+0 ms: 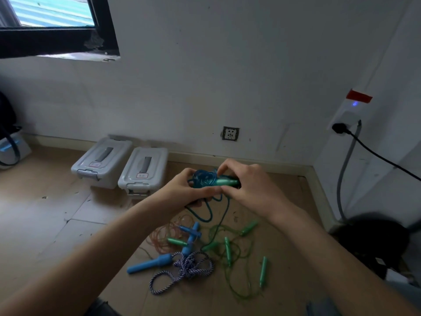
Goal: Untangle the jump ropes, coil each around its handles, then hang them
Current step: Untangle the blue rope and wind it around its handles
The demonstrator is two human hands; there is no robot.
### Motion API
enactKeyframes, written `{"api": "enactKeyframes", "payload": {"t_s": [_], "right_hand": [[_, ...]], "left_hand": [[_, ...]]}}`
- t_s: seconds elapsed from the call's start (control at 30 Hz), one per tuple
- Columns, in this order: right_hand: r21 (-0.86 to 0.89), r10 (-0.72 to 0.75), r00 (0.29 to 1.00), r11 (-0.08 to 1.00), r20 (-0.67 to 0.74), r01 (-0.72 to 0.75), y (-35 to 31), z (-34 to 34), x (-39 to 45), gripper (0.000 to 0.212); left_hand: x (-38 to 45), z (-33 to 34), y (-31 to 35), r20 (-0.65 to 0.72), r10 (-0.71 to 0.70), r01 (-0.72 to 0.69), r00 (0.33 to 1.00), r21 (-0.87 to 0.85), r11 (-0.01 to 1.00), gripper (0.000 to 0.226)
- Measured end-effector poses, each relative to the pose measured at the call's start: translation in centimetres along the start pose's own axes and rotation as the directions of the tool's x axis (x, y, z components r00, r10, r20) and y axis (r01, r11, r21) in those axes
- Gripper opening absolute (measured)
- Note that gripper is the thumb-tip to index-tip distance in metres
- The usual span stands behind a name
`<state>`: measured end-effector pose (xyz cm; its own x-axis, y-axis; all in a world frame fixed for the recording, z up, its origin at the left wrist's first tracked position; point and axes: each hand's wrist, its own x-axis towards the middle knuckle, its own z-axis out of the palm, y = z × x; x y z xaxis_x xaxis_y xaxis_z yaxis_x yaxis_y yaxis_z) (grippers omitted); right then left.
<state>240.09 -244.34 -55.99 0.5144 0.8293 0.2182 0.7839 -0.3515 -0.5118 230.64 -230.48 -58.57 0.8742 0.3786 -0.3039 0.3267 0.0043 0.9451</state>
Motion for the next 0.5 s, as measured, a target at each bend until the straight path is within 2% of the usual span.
{"api": "enactKeyframes", "payload": {"t_s": [0.17,0.27,0.37,0.43,0.5], "right_hand": [[0.042,0.005,1.0,0.999,-0.027,-0.004,0.3,-0.7,0.0,0.013],[0.282,0.045,0.998,0.959,-0.04,-0.032,0.2,-1.0,0.2,0.006],[0.617,0.076,0.997,0.784,0.015,-0.069,0.1,-1.1,0.6,0.009],[0.745,0.12,0.992,0.659,0.027,-0.1,0.2,-0.9,0.7,0.008],[0.811,0.232,0.973,0.569,0.0,-0.136,0.5,-0.9,0.7,0.006]], "left_hand": [[1.0,-1.5,-0.3,-0.059,0.009,-0.007,0.998,0.039,0.999,0.028],[1.4,-3.2,-0.4,-0.216,-0.043,0.029,0.975,-0.07,0.997,0.016],[1.8,-4.7,-0.9,-0.406,-0.125,0.071,0.905,-0.146,0.987,0.016],[2.0,-4.8,-1.0,-0.428,-0.161,0.109,0.889,-0.144,0.984,0.009],[1.6,-4.2,-0.6,-0.402,-0.189,0.14,0.896,-0.148,0.979,0.007]]}}
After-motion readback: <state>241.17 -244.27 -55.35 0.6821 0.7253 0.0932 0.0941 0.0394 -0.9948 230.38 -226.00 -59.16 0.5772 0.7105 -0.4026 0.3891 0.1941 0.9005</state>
